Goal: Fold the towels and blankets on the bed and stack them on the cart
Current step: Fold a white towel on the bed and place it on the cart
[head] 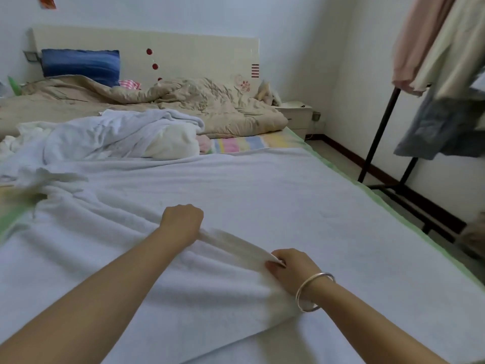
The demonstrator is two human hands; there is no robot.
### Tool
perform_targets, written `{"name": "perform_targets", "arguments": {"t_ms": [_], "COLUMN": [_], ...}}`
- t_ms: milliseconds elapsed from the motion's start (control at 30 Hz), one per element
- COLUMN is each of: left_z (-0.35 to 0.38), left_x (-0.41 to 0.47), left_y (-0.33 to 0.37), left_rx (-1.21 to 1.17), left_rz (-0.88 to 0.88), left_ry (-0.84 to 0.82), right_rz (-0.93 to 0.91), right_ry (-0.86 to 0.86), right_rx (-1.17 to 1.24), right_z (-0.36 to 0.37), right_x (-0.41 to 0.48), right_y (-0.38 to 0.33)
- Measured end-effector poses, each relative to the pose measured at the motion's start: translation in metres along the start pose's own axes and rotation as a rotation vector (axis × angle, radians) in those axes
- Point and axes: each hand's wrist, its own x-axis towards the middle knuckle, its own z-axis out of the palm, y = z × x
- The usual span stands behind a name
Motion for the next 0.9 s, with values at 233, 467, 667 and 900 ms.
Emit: {"name": "perform_targets", "arguments": {"t_ms": [233,467,667,900], "left_z": [-0.069,-0.100,-0.074,-0.028], "left_x": [0.049,0.060,0.012,-0.044], "left_y": [0.190,0.376,0.374,0.337], "left_rx": [-0.390,-0.667,-0.658,-0.703], "left_rz": [0.014,0.380,0.588,0.590], "left_ry": [0.301,0.306,0.209,0.236], "right_rz": [0.088,0.382,0.491,0.583], "right_ry": [0.073,0.189,0.351,0.524], "right_rx": [0.036,0.063,0.193,0.572], "right_z": [-0.098,-0.155,-0.136,-0.121], "right_x": [-0.027,-0.078,-0.100,-0.129], "right_y": [0.157,0.298,0.316,0.327]}}
